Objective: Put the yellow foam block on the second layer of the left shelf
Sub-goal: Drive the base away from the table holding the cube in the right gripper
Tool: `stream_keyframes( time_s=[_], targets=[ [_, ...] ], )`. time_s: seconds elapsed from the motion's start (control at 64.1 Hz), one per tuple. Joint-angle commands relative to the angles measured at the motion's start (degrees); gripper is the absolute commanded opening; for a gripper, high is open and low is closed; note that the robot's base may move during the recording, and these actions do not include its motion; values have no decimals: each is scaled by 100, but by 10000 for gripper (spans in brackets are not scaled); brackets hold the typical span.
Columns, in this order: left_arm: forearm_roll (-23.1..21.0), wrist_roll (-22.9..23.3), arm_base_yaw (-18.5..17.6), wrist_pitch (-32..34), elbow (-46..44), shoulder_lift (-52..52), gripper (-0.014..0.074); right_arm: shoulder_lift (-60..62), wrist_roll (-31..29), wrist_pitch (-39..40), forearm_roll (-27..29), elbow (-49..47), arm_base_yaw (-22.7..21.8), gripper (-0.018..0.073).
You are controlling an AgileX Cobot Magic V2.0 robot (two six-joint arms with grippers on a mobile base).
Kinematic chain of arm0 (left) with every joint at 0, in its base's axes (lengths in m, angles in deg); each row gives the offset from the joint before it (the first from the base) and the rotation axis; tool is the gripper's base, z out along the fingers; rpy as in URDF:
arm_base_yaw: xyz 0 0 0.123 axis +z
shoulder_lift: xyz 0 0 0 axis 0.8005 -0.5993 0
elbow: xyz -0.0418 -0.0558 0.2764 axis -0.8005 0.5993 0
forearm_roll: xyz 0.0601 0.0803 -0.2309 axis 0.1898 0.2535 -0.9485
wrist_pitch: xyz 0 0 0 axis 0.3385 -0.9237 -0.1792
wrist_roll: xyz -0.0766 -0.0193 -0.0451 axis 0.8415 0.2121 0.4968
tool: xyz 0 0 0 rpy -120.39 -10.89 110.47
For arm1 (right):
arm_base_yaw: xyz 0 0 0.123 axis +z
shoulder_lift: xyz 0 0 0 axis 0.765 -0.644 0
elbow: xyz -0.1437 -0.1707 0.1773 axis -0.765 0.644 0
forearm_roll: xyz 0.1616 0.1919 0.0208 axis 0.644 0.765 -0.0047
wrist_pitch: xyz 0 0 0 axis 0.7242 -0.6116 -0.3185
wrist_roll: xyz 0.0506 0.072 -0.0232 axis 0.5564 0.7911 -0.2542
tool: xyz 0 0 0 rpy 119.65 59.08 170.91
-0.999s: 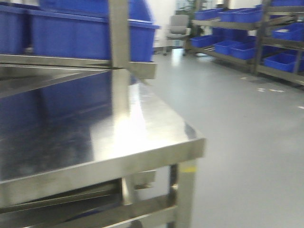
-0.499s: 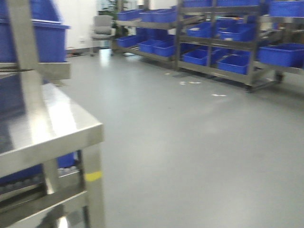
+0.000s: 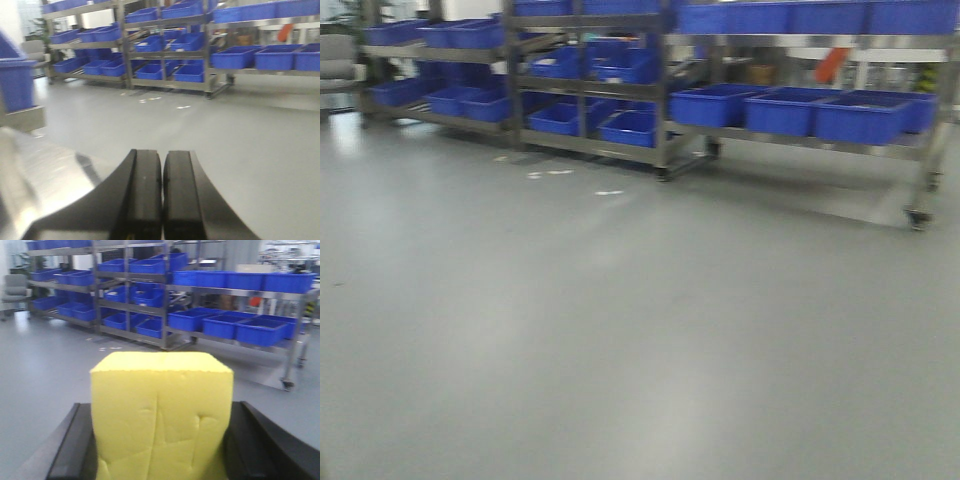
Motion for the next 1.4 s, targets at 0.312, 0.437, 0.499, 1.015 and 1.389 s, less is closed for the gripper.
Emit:
stream_keyframes(
  time_s=[0.312, 0.437, 0.499, 1.015, 1.389],
  targets=[
    [-34, 29, -25, 469, 132, 118, 136, -71, -39, 564, -52, -146, -33, 414],
    [-34, 29, -25, 469, 132, 118, 136, -71, -39, 564, -52, -146, -33, 414],
    [-34, 29, -25, 469, 132, 118, 136, -71, -39, 564, -52, -146, -33, 414],
    [-34, 29, -25, 469, 132, 118, 136, -71, -39, 564, -52, -146, -33, 414],
    [-34, 29, -25, 469, 132, 118, 136, -71, -39, 564, -52, -146, -33, 414]
  ],
)
